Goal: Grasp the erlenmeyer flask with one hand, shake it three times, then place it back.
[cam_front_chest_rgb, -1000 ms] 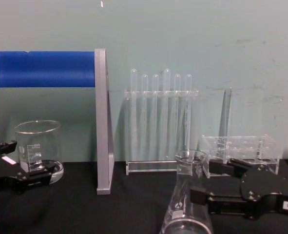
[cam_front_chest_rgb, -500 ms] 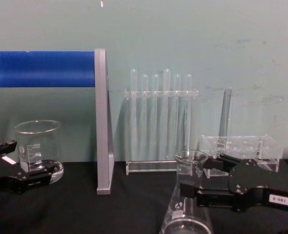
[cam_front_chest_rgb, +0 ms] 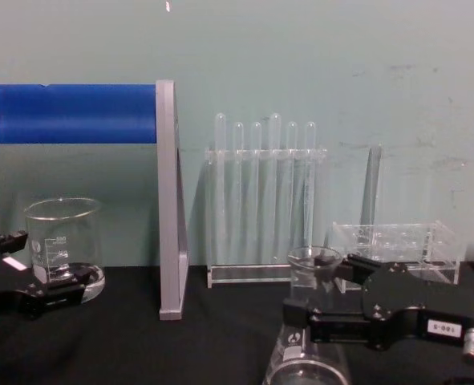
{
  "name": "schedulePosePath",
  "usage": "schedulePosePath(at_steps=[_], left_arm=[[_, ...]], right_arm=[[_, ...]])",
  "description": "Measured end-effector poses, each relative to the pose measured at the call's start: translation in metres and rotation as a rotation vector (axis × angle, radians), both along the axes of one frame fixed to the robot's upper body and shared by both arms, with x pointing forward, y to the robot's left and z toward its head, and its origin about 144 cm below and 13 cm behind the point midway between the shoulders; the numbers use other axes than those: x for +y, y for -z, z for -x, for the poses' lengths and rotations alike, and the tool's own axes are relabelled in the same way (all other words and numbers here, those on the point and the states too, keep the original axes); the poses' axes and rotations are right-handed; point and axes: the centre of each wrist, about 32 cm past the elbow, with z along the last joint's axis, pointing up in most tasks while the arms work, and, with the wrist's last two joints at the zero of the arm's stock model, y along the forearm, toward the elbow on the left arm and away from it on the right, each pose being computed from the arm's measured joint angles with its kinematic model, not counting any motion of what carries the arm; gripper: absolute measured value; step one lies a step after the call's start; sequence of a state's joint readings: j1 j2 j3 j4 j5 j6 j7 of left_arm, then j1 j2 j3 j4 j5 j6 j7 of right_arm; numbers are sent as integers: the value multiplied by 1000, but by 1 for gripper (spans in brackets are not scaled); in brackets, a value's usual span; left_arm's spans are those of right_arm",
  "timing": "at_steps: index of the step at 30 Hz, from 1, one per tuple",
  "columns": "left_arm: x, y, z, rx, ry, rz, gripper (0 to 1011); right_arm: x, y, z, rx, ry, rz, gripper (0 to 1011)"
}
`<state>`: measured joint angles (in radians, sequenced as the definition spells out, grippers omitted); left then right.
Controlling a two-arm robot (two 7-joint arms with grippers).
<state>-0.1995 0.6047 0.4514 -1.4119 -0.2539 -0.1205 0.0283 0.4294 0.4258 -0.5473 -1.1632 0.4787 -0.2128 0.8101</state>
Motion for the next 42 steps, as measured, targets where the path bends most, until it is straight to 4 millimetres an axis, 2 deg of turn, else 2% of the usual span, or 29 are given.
schedulePosePath(at_steps=[32,42], left_arm=[[0,0,0,0,0,0,1001],[0,0,0,0,0,0,1001]], right_arm=[[1,0,1,4,7,3,1000],[0,0,1,4,7,2,774]])
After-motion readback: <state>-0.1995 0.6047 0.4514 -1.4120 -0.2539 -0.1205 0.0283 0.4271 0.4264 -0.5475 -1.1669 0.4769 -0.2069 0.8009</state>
